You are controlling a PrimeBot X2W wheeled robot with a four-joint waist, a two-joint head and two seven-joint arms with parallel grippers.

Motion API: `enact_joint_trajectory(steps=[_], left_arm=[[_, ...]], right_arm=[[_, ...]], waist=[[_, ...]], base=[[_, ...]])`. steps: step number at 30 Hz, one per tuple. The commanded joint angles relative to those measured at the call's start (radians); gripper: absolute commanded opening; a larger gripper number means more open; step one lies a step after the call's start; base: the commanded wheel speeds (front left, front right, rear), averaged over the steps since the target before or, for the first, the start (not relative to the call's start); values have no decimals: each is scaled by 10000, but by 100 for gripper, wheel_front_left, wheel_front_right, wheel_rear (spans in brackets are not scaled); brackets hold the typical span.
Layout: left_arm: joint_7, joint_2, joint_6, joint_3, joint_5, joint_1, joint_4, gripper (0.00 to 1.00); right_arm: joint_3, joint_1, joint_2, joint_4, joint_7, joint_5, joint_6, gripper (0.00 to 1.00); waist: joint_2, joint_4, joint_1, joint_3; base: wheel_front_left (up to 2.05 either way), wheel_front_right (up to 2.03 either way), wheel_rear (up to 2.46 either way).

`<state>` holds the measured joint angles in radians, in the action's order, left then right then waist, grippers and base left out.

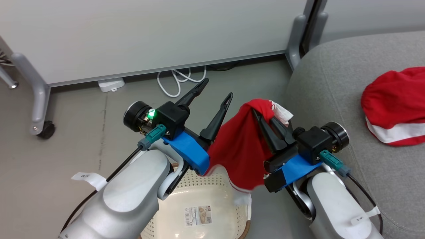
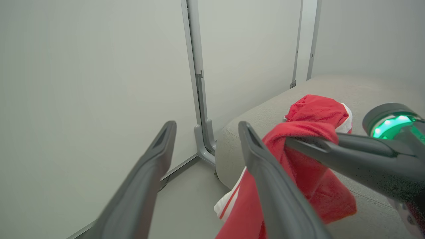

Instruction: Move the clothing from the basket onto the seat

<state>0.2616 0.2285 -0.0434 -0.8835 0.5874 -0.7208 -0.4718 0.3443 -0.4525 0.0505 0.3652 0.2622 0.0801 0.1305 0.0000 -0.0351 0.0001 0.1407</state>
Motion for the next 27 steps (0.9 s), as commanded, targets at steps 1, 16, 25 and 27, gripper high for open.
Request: enact_joint_trajectory(steps=[1, 16, 25, 27], left_arm=[[38, 46, 49, 6, -84, -108, 0, 100], [-49, 216, 52, -144, -182, -427, 122, 100], [-123, 263, 53, -262, -221, -556, 212, 100], [-174, 285, 52, -295, -246, -601, 232, 100]], right_arm=[[-84, 119, -2, -90, 41, -39, 4, 0], [-943, 468, -4, -919, 41, -192, 5, 0], [-1575, 966, -5, -1479, 41, -267, 5, 0], [-1698, 1063, -5, -1590, 43, -283, 4, 0]], waist=[[0, -172, -1, 97], [0, -1639, -1, 614], [0, -2436, -1, 791], [0, -2596, -1, 852]], base=[[0, 0, 0], [0, 0, 0], [0, 0, 0], [0, 0, 0]])
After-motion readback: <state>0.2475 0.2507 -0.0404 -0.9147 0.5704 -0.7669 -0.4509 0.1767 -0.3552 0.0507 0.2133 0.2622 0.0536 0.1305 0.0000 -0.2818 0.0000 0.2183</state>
